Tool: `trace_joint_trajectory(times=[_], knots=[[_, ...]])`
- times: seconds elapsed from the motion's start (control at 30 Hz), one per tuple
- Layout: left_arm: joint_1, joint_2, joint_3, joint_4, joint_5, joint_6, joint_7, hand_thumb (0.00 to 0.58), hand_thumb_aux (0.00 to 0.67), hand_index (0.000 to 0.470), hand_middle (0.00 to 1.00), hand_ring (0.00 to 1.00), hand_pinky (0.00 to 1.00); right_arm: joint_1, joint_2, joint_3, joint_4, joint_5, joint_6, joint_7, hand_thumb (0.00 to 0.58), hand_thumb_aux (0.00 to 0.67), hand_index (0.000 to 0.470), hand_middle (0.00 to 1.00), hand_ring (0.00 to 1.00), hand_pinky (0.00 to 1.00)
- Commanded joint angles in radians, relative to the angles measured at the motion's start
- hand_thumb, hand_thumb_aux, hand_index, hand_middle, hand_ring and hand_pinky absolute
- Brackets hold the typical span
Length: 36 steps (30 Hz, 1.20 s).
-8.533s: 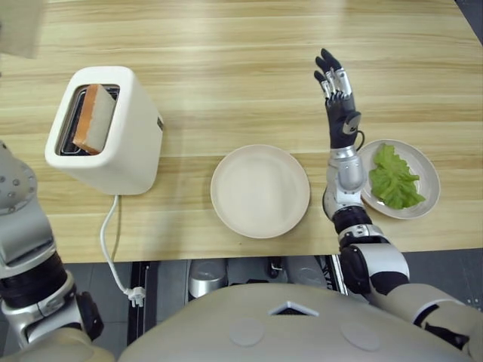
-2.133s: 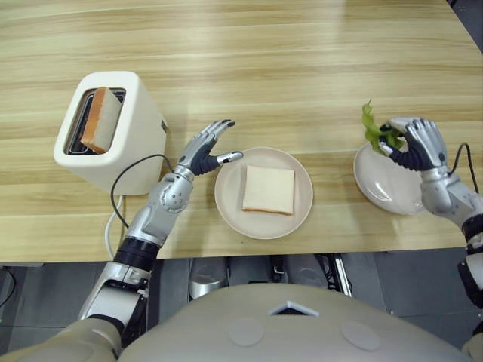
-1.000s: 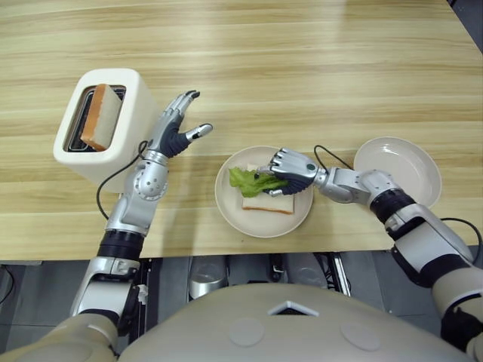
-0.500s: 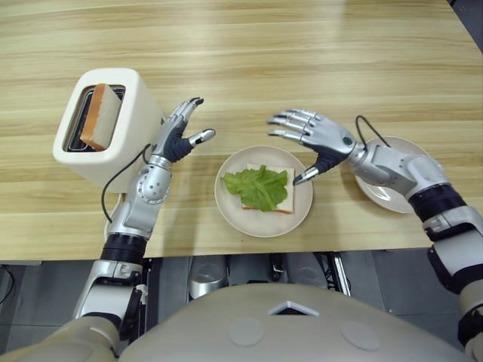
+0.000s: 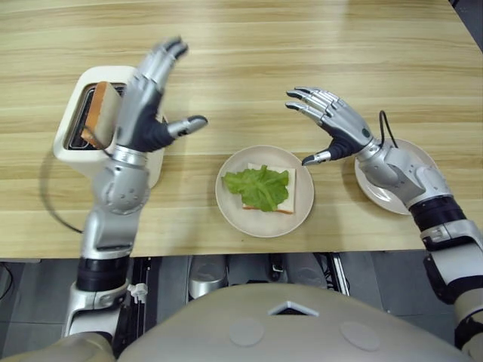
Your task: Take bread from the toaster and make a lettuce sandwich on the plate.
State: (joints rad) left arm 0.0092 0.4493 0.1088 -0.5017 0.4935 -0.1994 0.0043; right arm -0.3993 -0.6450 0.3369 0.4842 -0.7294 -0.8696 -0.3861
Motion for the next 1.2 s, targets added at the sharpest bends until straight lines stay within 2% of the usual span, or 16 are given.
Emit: trace_joint_trajectory(times=[0.03, 0.13, 0.33, 0.7, 0.73, 0.77, 1.0, 1.2], knots=[[0.051, 0.070, 0.174, 0.032, 0.094, 0.114, -0.006, 0.000, 0.000, 0.000, 0.00, 0.00, 0.00, 0.026, 0.014, -0.034, 0.000, 0.005, 0.017, -0.019, 0.000, 0.000, 0.000, 0.00, 0.00, 0.00], [0.110, 0.112, 0.224, 0.147, 0.174, 0.193, 0.002, 0.000, 0.000, 0.000, 0.00, 0.00, 0.00, 0.046, 0.015, -0.048, -0.034, -0.005, 0.024, -0.028, 0.000, 0.000, 0.000, 0.00, 0.00, 0.00], [0.196, 0.127, 0.219, 0.283, 0.260, 0.279, 0.040, 0.000, 0.000, 0.000, 0.00, 0.00, 0.00, 0.066, 0.026, -0.060, -0.039, -0.007, 0.028, -0.027, 0.000, 0.000, 0.000, 0.00, 0.00, 0.00], [0.212, 0.147, 0.196, 0.315, 0.287, 0.355, 0.028, 0.000, 0.000, 0.000, 0.00, 0.00, 0.00, 0.063, 0.029, -0.065, -0.030, -0.016, 0.020, -0.042, 0.000, 0.000, 0.000, 0.00, 0.00, 0.00], [0.211, 0.149, 0.190, 0.320, 0.286, 0.358, 0.020, 0.379, 0.276, 0.189, 0.00, 0.00, 0.00, 0.065, 0.028, -0.066, -0.030, -0.016, 0.018, -0.045, 0.000, 0.000, 0.000, 0.00, 0.00, 0.00], [0.212, 0.149, 0.181, 0.326, 0.285, 0.359, 0.013, 0.580, 0.670, 0.460, 0.00, 0.00, 0.00, 0.065, 0.028, -0.067, -0.031, -0.017, 0.018, -0.046, 0.000, 0.000, 0.000, 0.00, 0.00, 0.00], [0.192, 0.136, 0.139, 0.316, 0.284, 0.352, 0.025, 0.580, 0.670, 0.460, 0.00, 0.00, 0.00, 0.064, 0.029, -0.067, -0.029, -0.018, 0.018, -0.049, 0.000, 0.000, 0.000, 0.00, 0.00, 0.00], [0.132, 0.152, 0.210, 0.246, 0.281, 0.325, 0.124, 0.580, 0.670, 0.460, 0.00, 0.00, 0.00, 0.071, 0.030, -0.069, -0.024, -0.022, 0.021, -0.054, 0.000, 0.000, 0.000, 0.00, 0.00, 0.00]])
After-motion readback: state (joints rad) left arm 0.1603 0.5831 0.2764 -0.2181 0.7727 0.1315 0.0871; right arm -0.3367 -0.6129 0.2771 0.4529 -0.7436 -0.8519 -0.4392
